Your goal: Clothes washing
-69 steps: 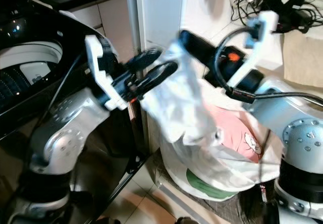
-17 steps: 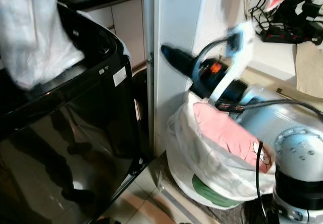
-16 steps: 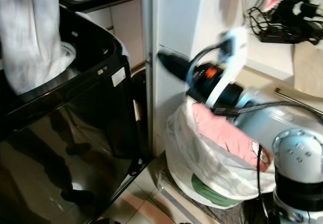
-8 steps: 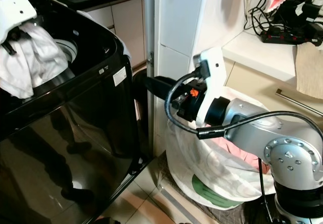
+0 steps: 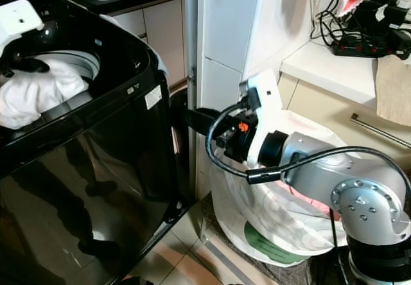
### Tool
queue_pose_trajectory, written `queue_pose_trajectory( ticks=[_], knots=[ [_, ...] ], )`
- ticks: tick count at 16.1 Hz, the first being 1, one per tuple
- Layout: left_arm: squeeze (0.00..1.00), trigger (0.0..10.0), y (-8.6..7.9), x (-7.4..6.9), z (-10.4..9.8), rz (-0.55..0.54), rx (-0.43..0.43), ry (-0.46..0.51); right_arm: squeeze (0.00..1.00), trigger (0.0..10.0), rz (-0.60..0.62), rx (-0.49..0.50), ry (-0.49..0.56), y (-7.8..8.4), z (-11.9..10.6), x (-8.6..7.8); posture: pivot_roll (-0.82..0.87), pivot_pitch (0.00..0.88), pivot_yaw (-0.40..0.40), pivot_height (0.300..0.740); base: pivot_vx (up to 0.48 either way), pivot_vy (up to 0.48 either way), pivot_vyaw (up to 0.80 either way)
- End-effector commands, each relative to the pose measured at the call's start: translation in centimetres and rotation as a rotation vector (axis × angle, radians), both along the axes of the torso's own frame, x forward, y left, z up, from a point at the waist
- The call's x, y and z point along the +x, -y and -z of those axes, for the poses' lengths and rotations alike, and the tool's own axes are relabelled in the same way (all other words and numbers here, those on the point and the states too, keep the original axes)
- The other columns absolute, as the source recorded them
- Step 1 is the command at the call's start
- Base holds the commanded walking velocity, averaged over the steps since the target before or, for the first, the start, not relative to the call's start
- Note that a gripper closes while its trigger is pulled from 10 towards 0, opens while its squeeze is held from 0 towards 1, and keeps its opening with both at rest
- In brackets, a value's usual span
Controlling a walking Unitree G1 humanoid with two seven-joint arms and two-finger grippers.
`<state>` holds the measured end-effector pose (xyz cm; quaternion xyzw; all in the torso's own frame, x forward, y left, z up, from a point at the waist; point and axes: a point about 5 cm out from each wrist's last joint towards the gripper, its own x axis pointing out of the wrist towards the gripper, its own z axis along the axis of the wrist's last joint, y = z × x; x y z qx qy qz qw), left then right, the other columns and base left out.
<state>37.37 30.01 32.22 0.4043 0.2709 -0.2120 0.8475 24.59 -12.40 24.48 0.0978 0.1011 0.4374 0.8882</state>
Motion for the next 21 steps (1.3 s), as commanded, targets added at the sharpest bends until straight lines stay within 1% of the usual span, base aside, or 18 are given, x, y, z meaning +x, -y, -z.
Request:
queue_pose_trajectory(
  ticks=[1, 2, 3, 4, 5, 6, 7, 8, 9, 10, 11, 12, 13, 14, 15, 16, 17, 21],
  knots=[
    [1.00, 10.0, -0.2, -0.4, -0.6, 0.025, -0.017, -0.008, 0.00, 10.0, 0.011, -0.027, -0.020, 0.0, 0.4, 0.1, -0.02, 0.000, 0.025, 0.740, 0.000, 0.000, 0.00],
    [0.39, 10.0, -0.2, -0.5, -0.7, 0.038, -0.036, 0.006, 0.00, 10.0, 0.019, -0.030, -0.021, 0.1, 0.5, 0.1, -0.02, 0.000, 0.028, 0.740, 0.000, 0.000, 0.00],
    [0.25, 10.0, 0.0, -0.4, -0.9, 0.053, -0.060, 0.027, 0.00, 10.0, 0.023, -0.031, -0.021, 0.1, 0.6, 0.2, -0.02, 0.000, 0.030, 0.740, 0.000, 0.000, 0.00],
    [0.01, 10.0, 1.7, 0.2, -1.7, 0.104, -0.223, 0.150, 0.00, 10.0, 0.065, -0.035, -0.012, 0.3, 0.7, 0.4, -0.02, 0.000, 0.033, 0.740, 0.000, 0.000, 0.00],
    [0.00, 10.0, 3.8, 1.1, -1.9, 0.111, -0.443, 0.278, 0.00, 10.0, 0.161, -0.056, 0.022, 0.8, 1.1, 1.0, -0.01, 0.000, 0.039, 0.740, 0.000, 0.000, 0.00],
    [0.00, 10.0, 4.7, 1.4, -1.8, 0.100, -0.541, 0.315, 0.00, 10.0, 0.210, -0.069, 0.043, 1.0, 1.3, 1.3, -0.01, 0.000, 0.039, 0.740, 0.000, 0.000, 0.00],
    [0.00, 10.0, 7.7, 1.4, 2.0, 0.043, -0.750, 0.247, 0.00, 10.0, 0.348, -0.101, 0.115, 1.5, 1.8, 2.1, -0.02, 0.000, 0.040, 0.740, 0.000, 0.000, 0.00],
    [0.00, 10.0, 10.5, 0.3, 6.2, -0.009, -0.876, 0.230, 0.00, 10.0, 0.424, -0.076, 0.183, 1.5, 1.9, 2.2, -0.02, 0.000, 0.040, 0.740, 0.000, 0.000, 0.00],
    [0.00, 10.0, 11.4, -0.3, 8.0, -0.055, -0.884, 0.250, 0.00, 10.0, 0.440, -0.056, 0.182, 1.4, 2.2, 2.1, -0.02, 0.000, 0.041, 0.740, 0.000, 0.000, 0.00],
    [0.00, 10.0, 12.4, -1.2, 10.8, -0.179, -0.922, 0.288, 0.00, 10.0, 0.473, -0.037, 0.159, 1.4, 3.1, 2.0, -0.03, 0.000, 0.042, 0.740, 0.000, 0.000, 0.47],
    [0.00, 10.0, 12.8, -2.3, 12.7, -0.284, -1.004, 0.228, 0.00, 10.0, 0.475, -0.039, 0.165, 1.1, 3.8, 1.7, -0.04, 0.000, 0.041, 0.740, 0.000, 0.000, 0.80],
    [0.00, 10.0, 12.8, -2.7, 13.2, -0.321, -1.027, 0.199, 0.00, 10.0, 0.474, -0.040, 0.168, 1.0, 4.0, 1.5, -0.04, 0.000, 0.041, 0.740, 0.000, 0.000, 0.80],
    [0.00, 7.5, 13.2, -3.9, 13.5, -0.304, -1.056, 0.205, 0.00, 10.0, 0.477, -0.042, 0.180, 0.9, 4.6, 1.2, -0.04, 0.000, 0.040, 0.740, 0.000, 0.000, 0.80],
    [0.00, 10.0, 14.0, -5.0, 13.1, -0.252, -1.132, 0.222, 0.00, 10.0, 0.467, -0.053, 0.194, 0.7, 5.1, 1.1, -0.04, 0.000, 0.041, 0.740, 0.000, 0.000, 0.80],
    [0.00, 10.0, 14.1, -5.7, 13.4, -0.248, -1.104, 0.281, 0.00, 10.0, 0.459, -0.059, 0.203, 0.7, 5.4, 1.0, -0.04, 0.000, 0.043, 0.740, 0.000, 0.000, 0.80],
    [0.00, 10.0, 14.0, -6.3, 14.4, -0.270, -0.991, 0.315, 0.00, 10.0, 0.451, -0.063, 0.213, 0.6, 5.7, 1.0, -0.04, 0.000, 0.044, 0.740, 0.000, 0.000, 0.80],
    [0.00, 10.0, 14.1, -6.7, 15.2, -0.272, -0.942, 0.312, 0.00, 10.0, 0.448, -0.072, 0.220, 0.7, 6.0, 1.0, -0.04, 0.000, 0.045, 0.740, 0.000, 0.000, 0.80],
    [0.00, 10.0, 15.2, -8.3, 16.0, -0.247, -0.976, 0.233, 0.00, 10.0, 0.460, -0.077, 0.216, 1.2, 6.6, 1.0, -0.04, 0.000, 0.047, 0.740, 0.000, 0.000, 0.80]
  ],
)
